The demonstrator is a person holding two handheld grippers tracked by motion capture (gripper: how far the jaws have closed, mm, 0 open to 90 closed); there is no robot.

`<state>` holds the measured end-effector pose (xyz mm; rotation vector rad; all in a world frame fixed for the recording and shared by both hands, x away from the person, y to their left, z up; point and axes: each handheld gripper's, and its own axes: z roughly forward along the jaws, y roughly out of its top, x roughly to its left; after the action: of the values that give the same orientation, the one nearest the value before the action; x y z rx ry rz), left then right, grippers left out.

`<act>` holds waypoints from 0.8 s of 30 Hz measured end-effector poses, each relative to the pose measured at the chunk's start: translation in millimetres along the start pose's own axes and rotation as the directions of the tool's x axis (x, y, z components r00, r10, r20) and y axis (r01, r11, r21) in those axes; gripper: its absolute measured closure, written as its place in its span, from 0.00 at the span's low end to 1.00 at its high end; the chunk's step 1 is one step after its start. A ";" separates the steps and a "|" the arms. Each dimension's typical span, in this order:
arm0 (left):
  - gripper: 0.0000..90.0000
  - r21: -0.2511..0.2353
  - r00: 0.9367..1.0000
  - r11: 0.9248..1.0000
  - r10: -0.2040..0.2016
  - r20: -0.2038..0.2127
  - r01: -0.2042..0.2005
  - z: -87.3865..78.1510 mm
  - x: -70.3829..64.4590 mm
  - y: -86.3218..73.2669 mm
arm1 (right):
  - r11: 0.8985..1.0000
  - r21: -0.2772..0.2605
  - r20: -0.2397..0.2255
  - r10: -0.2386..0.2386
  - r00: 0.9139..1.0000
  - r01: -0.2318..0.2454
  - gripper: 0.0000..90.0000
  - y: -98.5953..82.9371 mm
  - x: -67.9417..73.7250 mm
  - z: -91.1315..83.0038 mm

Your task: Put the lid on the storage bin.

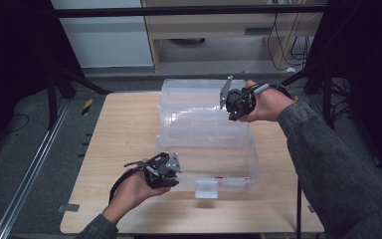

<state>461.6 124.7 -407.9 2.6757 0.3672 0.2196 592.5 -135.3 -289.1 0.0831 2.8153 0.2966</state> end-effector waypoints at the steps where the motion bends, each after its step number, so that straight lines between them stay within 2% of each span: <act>1: 0.86 -0.001 1.000 1.000 -0.001 0.000 0.001 0.0 -0.1 -0.2 | 1.000 0.014 0.002 -0.007 1.000 0.007 0.98 2.3 3.5 -2.3; 9: 0.86 -0.009 1.000 1.000 -0.010 -0.003 0.010 0.7 -0.8 -1.0 | 1.000 0.006 0.028 -0.022 0.999 0.022 0.98 3.8 18.6 -8.7; 11: 0.86 -0.010 0.998 0.998 -0.057 0.002 0.057 1.1 -4.2 -1.6 | 1.000 0.004 0.032 -0.029 0.999 0.029 0.98 4.0 22.4 -10.5; 15: 0.86 -0.011 0.999 0.999 -0.033 -0.003 0.032 1.3 -2.7 -1.3 | 0.999 0.005 0.045 -0.048 0.998 0.047 0.98 4.2 27.9 -12.5; 16: 0.86 -0.009 1.000 1.000 -0.012 -0.006 0.012 1.3 -1.1 -0.8 | 0.999 -0.004 0.051 -0.046 0.998 0.047 0.98 3.4 31.9 -13.5; 24: 0.85 -0.013 1.000 1.000 -0.013 -0.017 0.013 1.9 -3.4 -1.4 | 0.998 -0.026 0.078 -0.058 0.995 0.060 0.98 0.1 47.0 -17.4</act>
<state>458.5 124.2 -410.5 2.6599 0.3869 0.2399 542.4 -134.3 -286.8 0.0053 2.7304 0.3121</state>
